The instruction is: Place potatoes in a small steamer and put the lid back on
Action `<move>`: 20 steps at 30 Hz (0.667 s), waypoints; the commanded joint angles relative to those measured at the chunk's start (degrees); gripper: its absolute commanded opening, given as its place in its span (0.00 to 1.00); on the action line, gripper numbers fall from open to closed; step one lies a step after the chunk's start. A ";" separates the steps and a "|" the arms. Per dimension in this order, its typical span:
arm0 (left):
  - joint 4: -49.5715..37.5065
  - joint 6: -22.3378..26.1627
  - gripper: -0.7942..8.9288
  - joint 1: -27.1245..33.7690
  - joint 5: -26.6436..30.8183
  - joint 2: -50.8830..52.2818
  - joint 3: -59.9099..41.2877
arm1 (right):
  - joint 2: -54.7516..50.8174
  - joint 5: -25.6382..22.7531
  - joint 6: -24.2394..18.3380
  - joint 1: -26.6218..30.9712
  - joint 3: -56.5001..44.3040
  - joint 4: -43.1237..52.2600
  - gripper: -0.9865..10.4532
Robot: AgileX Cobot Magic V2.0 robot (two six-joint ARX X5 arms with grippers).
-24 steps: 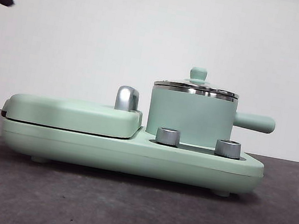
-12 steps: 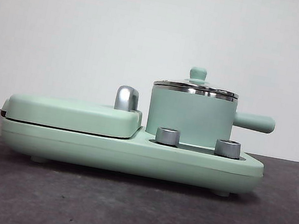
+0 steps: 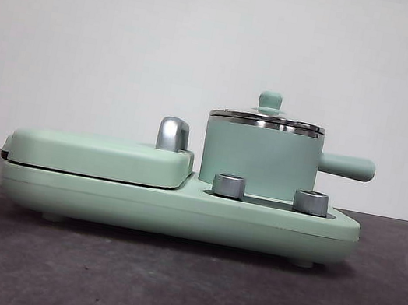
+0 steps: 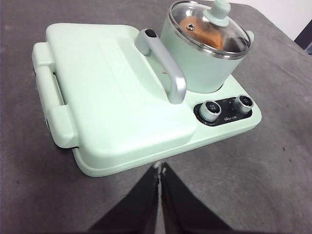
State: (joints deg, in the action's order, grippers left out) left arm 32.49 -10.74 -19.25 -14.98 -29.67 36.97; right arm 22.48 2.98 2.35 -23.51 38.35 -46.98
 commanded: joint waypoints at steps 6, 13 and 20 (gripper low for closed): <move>-0.90 2.80 0.09 -0.35 0.20 1.27 0.22 | 0.11 -0.04 0.20 -0.24 0.35 0.76 0.10; -7.82 7.13 0.09 6.45 3.23 9.97 -8.17 | 0.11 -0.04 0.20 -0.24 0.33 0.76 0.10; -23.26 5.55 0.09 15.15 8.04 19.85 -25.40 | 0.11 -0.04 0.20 -0.24 0.33 0.76 0.10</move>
State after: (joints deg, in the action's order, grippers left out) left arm 11.99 -5.04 -4.58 -7.31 -10.48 13.17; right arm 22.46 2.98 2.35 -23.51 38.35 -46.94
